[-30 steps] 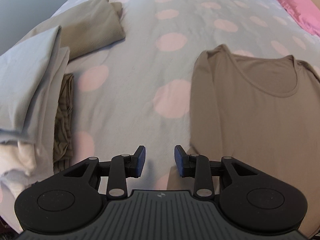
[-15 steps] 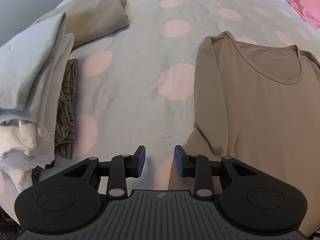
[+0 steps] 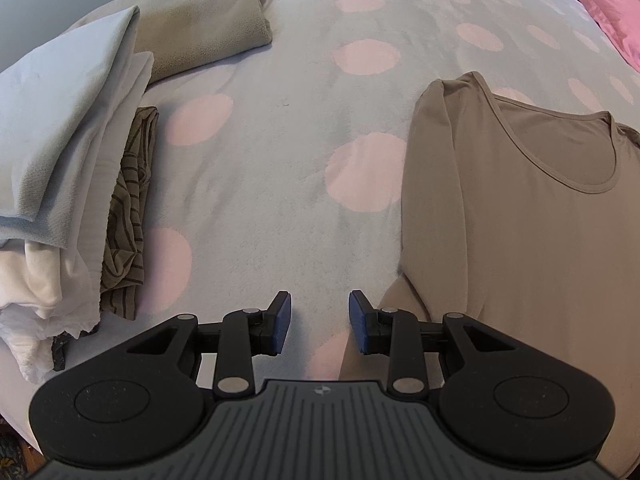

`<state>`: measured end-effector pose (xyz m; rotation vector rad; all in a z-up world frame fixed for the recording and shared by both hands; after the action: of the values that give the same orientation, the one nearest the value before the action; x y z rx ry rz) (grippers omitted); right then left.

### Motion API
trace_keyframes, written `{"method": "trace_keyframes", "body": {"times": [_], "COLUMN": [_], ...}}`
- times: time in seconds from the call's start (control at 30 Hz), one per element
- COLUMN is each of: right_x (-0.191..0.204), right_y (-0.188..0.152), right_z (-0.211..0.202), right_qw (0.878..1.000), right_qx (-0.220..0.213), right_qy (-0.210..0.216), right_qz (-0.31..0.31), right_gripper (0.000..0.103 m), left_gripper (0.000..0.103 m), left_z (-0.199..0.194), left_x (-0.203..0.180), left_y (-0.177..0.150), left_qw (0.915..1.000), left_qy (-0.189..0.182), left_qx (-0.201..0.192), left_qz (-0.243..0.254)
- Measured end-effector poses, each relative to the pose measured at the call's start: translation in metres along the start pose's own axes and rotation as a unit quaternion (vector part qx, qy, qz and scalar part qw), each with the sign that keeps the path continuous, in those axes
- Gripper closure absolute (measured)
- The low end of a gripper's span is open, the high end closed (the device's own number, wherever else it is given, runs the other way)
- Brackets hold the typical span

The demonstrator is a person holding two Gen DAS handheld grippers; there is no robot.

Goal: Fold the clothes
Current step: 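Move both open tools over the laid-out brown shirt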

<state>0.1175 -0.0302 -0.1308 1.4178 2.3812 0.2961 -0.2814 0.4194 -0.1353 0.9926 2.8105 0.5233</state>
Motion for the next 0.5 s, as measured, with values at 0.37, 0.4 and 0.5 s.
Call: {"method": "trace_keyframes", "body": {"times": [0.37,0.4,0.5], "right_x": [-0.003,-0.002,0.012], "right_y": [-0.002,0.001,0.008], "right_z": [0.027,0.021,0.004], "right_qw": [0.997,0.998,1.0], "right_qx": [0.065,0.054,0.021], "right_qy": [-0.026,-0.031,-0.012], "right_qz": [0.006,0.004,0.003], "right_gripper": [0.094,0.092,0.083], "left_gripper": [0.073,0.073,0.073], "left_z": [0.006,0.006,0.003], "left_x": [-0.001,-0.003,-0.01], "left_y": [0.018,0.02,0.023], "left_qw": [0.9995,0.9994,0.9992], "left_qy": [-0.016,-0.021,-0.037], "left_qx": [0.003,0.002,0.002], "left_qz": [-0.028,-0.026,-0.015]}}
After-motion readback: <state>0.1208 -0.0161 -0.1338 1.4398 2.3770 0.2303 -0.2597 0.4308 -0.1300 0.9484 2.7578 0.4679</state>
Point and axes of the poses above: each gripper's, at about its wrist camera, not at the fingertips, and z roughly the way its jaws point, x to its left, y to its top, the point moved 3 cm from there along z, roughly the way its jaws point, and after that the axes turned 11 degrees about -z, right-handed, at the moved point
